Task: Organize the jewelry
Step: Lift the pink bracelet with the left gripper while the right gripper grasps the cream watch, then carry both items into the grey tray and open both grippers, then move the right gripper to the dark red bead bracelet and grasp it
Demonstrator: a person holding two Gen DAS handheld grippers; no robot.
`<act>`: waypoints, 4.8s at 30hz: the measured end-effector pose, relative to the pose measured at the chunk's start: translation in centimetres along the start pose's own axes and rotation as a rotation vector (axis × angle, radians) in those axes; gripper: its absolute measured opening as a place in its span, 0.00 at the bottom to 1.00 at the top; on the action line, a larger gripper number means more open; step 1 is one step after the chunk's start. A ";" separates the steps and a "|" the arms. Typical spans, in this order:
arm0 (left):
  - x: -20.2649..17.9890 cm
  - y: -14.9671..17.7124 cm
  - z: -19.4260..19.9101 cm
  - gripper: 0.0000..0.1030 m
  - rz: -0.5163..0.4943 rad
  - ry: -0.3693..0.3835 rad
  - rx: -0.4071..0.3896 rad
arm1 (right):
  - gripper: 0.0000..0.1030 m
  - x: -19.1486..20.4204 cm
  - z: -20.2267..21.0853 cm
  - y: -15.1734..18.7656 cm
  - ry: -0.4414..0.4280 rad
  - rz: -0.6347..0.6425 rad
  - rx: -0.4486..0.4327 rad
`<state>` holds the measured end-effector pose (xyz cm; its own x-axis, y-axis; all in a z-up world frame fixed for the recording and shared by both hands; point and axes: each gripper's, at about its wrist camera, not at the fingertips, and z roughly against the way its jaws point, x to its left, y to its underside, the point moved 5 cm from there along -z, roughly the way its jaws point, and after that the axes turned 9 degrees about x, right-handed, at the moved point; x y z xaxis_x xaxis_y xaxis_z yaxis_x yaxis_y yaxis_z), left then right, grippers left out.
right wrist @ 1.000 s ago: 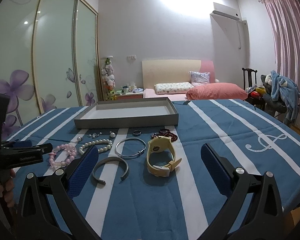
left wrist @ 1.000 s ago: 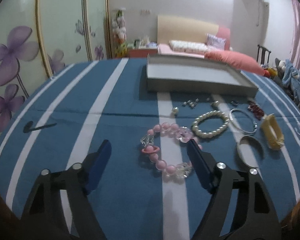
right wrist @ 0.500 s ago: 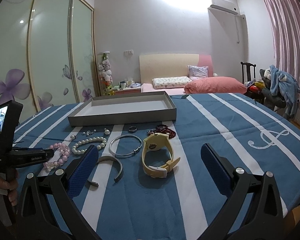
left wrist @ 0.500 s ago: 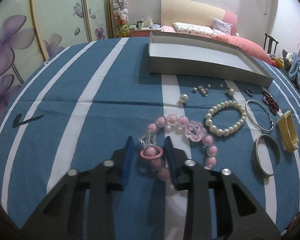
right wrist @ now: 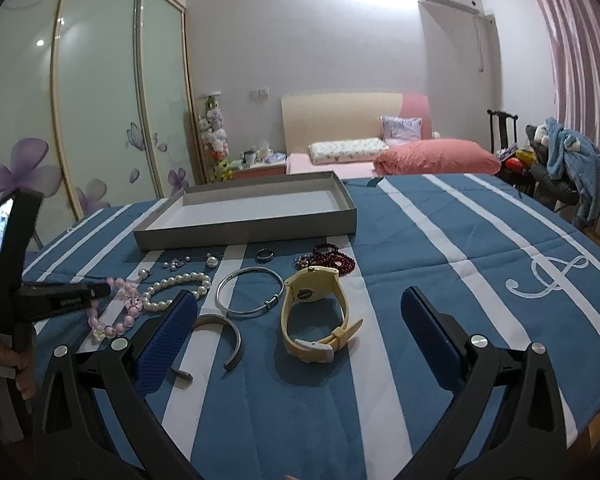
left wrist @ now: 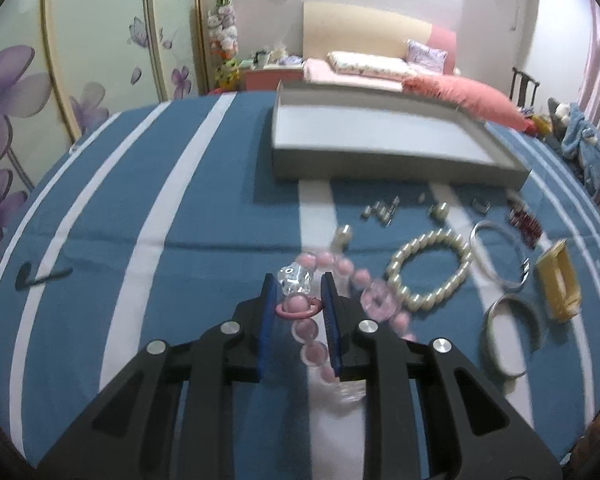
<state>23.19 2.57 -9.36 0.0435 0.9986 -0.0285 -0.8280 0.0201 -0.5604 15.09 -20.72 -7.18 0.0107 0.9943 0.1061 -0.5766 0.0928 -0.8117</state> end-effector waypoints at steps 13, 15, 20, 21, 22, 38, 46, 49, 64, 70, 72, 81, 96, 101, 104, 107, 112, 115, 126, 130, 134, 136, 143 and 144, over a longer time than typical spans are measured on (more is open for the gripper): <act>-2.2 -2.8 3.9 0.22 -0.063 0.086 -0.179 | 0.83 -0.6 -5.7 -1.0 0.022 -0.005 0.243; -2.0 -2.8 4.1 0.22 -0.060 0.087 -0.189 | 0.81 -0.6 -6.3 -1.1 0.031 -0.001 0.265; -1.5 -2.8 4.4 0.22 -0.052 0.086 -0.201 | 0.73 -0.6 -7.4 -0.9 0.038 0.004 0.318; -1.5 -2.9 4.4 0.22 -0.051 0.087 -0.203 | 0.72 -0.5 -7.4 -0.8 0.040 0.005 0.323; -1.5 -2.9 4.5 0.22 -0.051 0.088 -0.204 | 0.70 -0.5 -7.4 -0.7 0.041 0.006 0.327; -1.7 -2.8 5.2 0.22 -0.062 0.104 -0.228 | 0.42 -1.0 -7.7 -0.6 0.001 -0.021 0.358; -1.9 -3.0 7.1 0.22 -0.060 0.108 -0.295 | 0.42 -0.2 -4.2 -3.9 -0.040 0.001 0.145; -2.0 -3.3 7.8 0.22 -0.059 0.108 -0.323 | 0.42 0.4 -2.9 -5.4 -0.046 0.025 0.064; -3.2 -7.0 8.4 0.22 -0.062 0.093 -0.428 | 0.42 1.7 -2.2 -11.3 -0.054 0.064 -0.178; -3.6 -9.9 6.9 0.22 -0.061 0.096 -0.431 | 0.42 1.2 -4.3 -12.7 -0.062 0.056 -0.187; -3.5 -11.1 6.1 0.22 -0.048 0.104 -0.422 | 0.42 1.1 -5.3 -13.2 -0.068 0.045 -0.180; -4.5 -15.7 1.1 0.22 -0.043 0.111 -0.377 | 0.42 1.5 -11.5 -14.4 -0.107 0.007 -0.087; -4.5 -17.0 -6.1 0.22 -0.013 0.113 -0.267 | 0.42 2.3 -18.5 -13.1 -0.107 0.005 0.131; -4.6 -17.2 -6.7 0.22 -0.016 0.121 -0.259 | 0.43 2.9 -19.4 -12.9 -0.102 0.014 0.173; -4.3 -17.2 -7.0 0.24 -0.006 0.126 -0.258 | 0.47 2.8 -19.5 -12.8 -0.097 0.014 0.191; -4.0 -17.4 -7.1 0.34 0.005 0.127 -0.258 | 0.58 3.0 -19.0 -13.0 -0.099 0.020 0.169; -3.7 -17.5 -7.0 0.34 0.014 0.128 -0.261 | 0.58 3.1 -18.6 -13.3 -0.109 0.027 0.151; -3.6 -17.4 -6.7 0.34 0.013 0.128 -0.265 | 0.58 2.7 -18.0 -13.5 -0.105 0.022 0.134; -2.7 -13.7 -0.7 0.39 -0.022 0.140 -0.299 | 0.58 1.1 -10.4 -13.3 -0.105 0.005 0.032; -2.5 -10.3 1.5 0.42 -0.062 0.139 -0.292 | 0.58 0.7 -7.7 -11.9 -0.100 0.020 0.018; -2.5 -7.3 1.4 0.42 -0.101 0.121 -0.236 | 0.60 0.8 -5.4 -9.8 -0.110 0.014 0.017; -2.5 -6.0 0.5 0.41 -0.122 0.104 -0.189 | 0.60 0.9 -4.8 -9.0 -0.118 0.010 0.023; -2.8 -3.0 -2.7 0.39 -0.152 0.086 -0.041 | 0.63 0.3 -4.3 -6.9 -0.138 -0.006 0.057; -2.9 -2.8 -3.0 0.39 -0.153 0.083 -0.032 | 0.63 0.2 -4.4 -6.8 -0.140 -0.010 0.062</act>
<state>27.04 -0.53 -10.21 0.2150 0.9766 -0.0081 -0.7902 0.1691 -0.5890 22.64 -20.97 -4.20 -0.0943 0.9759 0.1966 -0.6266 0.0953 -0.7735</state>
